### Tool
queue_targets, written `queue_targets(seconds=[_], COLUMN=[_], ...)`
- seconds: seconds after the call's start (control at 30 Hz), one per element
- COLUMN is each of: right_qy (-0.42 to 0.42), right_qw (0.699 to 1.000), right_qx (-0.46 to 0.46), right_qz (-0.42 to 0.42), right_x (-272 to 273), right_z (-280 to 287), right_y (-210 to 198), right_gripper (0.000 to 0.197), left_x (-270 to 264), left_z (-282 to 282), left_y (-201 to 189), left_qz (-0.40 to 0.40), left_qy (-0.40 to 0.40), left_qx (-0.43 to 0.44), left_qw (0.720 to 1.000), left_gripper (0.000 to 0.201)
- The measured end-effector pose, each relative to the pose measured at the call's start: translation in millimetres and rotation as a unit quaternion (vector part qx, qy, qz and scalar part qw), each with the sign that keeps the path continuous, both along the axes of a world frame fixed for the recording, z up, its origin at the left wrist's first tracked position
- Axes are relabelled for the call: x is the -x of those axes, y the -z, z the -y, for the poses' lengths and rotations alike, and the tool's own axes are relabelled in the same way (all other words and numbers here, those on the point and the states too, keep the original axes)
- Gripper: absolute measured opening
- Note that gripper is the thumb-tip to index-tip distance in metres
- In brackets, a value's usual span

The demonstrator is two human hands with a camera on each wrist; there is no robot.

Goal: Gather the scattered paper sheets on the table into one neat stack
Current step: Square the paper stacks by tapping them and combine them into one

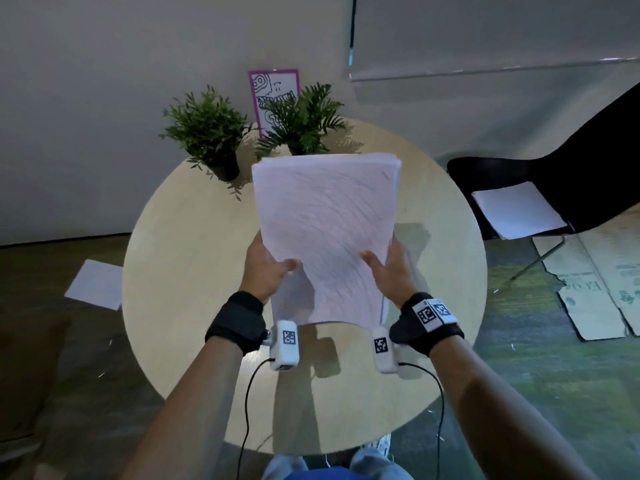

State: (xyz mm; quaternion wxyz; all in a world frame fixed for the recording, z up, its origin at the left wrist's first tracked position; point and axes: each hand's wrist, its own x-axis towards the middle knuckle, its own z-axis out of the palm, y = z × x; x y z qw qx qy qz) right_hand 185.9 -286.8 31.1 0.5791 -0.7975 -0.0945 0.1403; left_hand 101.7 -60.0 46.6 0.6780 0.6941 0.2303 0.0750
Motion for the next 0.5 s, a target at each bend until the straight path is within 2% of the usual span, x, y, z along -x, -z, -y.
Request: queue_targets(seconds=[0.07,0.17,0.33,0.5], right_qy=[0.017,0.023,0.021,0.056], right_qw=[0.999,0.994,0.994,0.991], right_qx=[-0.003,-0.029,-0.070,-0.063], right_qz=[0.049,0.100,0.084,0.105], right_x=[7,17,37,39], right_z=[-15,-33,-50,-57], right_y=[-12,-21,-12,-14], right_gripper=[0.051,0.049,0.051,0.046], left_x=[9,24,44,41], left_z=[-13,-30,-39,-27], left_y=[-15,-22,-10,-16], left_qz=[0.067,0.131,0.108,0.145], left_qy=[-0.005,-0.025,-0.076,-0.102], left_qx=[-0.041,-0.094,-0.078,-0.072], left_qw=[0.997,0.987,0.988,0.982], left_gripper=[0.070,0.070,0.074,0.057])
